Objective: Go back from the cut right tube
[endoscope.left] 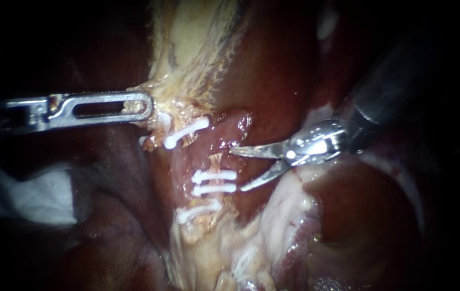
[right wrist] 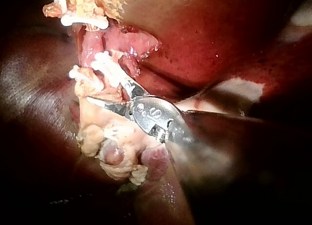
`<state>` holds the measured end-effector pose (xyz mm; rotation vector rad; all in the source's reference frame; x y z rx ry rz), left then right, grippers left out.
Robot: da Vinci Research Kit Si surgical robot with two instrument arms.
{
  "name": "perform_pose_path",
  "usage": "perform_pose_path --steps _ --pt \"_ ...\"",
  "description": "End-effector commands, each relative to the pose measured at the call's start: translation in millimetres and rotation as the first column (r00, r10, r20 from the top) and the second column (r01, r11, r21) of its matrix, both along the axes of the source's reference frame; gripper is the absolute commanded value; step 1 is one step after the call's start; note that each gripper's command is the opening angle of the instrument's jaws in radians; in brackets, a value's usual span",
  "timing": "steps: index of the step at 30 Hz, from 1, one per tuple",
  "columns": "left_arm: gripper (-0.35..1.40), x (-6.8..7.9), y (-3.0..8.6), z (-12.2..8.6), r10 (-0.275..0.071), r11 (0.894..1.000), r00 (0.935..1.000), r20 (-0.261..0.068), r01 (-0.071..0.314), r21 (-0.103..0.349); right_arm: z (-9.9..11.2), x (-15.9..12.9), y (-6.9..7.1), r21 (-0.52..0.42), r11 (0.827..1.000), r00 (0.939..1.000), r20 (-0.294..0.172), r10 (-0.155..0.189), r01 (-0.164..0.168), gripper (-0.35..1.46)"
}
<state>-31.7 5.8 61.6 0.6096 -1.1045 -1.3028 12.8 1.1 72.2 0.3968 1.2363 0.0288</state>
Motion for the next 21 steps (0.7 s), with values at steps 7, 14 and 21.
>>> perform_pose_path --steps 7,14,21 --pt "-0.35 0.1 0.0 0.1 -0.001 1.000 1.0000 0.000 0.001 0.000 -2.5 -3.8 -0.4 -0.028 0.999 0.9997 0.014 0.017 -0.017 1.43" --pt "-0.35 0.0 0.1 0.2 -0.001 1.000 1.0000 0.000 0.001 -0.001 -4.4 -4.9 -0.6 -0.036 0.999 0.9999 0.008 0.010 -0.010 1.43" --pt "-0.35 -0.8 -0.4 1.9 -0.004 1.000 1.0000 -0.005 0.004 -0.010 -5.4 -5.9 -0.1 -0.039 0.999 0.9998 0.011 0.016 -0.015 1.43"
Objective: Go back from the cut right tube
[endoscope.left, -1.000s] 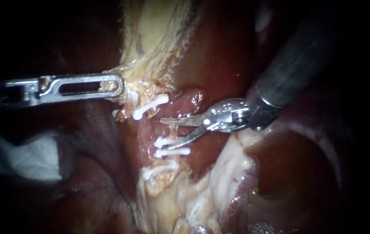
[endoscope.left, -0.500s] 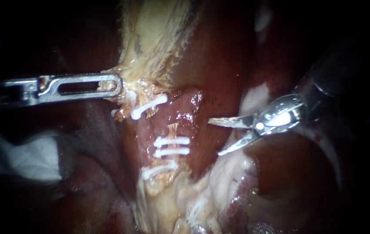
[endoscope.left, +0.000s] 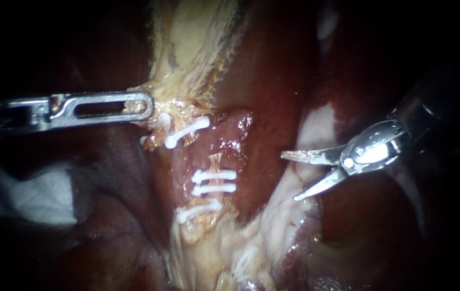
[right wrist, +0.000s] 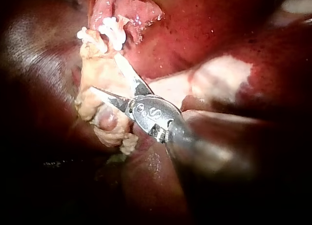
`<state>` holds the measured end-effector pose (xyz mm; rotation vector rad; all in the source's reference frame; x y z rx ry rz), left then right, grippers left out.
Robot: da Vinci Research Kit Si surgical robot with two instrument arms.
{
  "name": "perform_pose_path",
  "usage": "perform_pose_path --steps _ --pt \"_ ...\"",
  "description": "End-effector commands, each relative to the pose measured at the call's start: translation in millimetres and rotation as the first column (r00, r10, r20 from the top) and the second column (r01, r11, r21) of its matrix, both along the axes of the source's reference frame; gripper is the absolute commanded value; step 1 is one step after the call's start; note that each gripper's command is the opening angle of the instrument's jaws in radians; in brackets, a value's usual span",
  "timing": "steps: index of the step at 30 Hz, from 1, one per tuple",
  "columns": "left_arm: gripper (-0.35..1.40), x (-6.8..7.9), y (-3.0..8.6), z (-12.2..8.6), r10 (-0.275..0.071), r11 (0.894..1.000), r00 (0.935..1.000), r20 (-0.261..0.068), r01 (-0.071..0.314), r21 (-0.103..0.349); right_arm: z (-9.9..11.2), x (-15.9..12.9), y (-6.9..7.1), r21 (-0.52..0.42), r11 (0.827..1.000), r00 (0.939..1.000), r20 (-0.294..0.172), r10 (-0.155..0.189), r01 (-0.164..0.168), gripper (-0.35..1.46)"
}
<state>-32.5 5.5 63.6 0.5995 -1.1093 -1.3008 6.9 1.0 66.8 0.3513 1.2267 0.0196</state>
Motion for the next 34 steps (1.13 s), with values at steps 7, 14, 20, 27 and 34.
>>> perform_pose_path --steps 7,14,20,27,34 --pt "-0.35 -2.1 -0.4 3.3 0.003 1.000 0.9998 -0.020 -0.004 -0.004 -0.1 -0.7 0.0 0.002 1.000 1.0000 0.005 0.005 -0.005 1.43" --pt "-0.35 -5.2 -0.1 5.7 0.017 1.000 0.9996 -0.022 -0.017 -0.003 -0.2 -0.9 -0.1 0.002 1.000 1.0000 0.006 0.005 -0.005 1.43" --pt "-0.35 -5.7 -0.1 6.1 0.018 1.000 0.9996 -0.020 -0.019 -0.004 -0.2 -1.0 -0.1 0.002 1.000 1.0000 0.006 0.006 -0.006 1.43" --pt "-0.35 -5.3 0.3 6.6 0.024 1.000 0.9995 -0.020 -0.024 -0.003 -0.2 -0.9 0.0 0.002 1.000 0.9999 0.008 0.008 -0.008 1.43" --pt "-0.35 -5.2 0.3 6.6 0.025 1.000 0.9995 -0.019 -0.025 -0.003 -0.3 -0.9 0.1 0.003 1.000 0.9999 0.008 0.008 -0.008 1.43"
